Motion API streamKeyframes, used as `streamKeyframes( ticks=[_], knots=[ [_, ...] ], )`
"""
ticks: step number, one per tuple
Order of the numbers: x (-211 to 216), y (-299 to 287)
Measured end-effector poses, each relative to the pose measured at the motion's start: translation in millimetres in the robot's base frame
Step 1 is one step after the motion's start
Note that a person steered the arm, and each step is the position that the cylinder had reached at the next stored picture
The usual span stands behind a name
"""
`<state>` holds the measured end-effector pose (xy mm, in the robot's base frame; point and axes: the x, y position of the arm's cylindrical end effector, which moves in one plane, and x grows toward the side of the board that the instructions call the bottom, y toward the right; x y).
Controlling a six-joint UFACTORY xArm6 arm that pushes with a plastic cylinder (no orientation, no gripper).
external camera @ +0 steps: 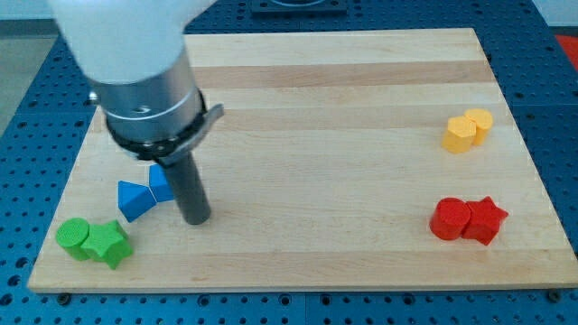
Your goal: Push the blue triangle to the center left
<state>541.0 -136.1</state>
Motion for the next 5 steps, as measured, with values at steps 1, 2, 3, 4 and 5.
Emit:
streamKeyframes(
  ticks=[1,2,3,4,5],
  knots=[
    [0.0,-26.7],
    [-0.3,-50.9],
    [-4.8,-73.2],
    [-15.1,-96.1],
    [-32.3,-104.2]
  ],
)
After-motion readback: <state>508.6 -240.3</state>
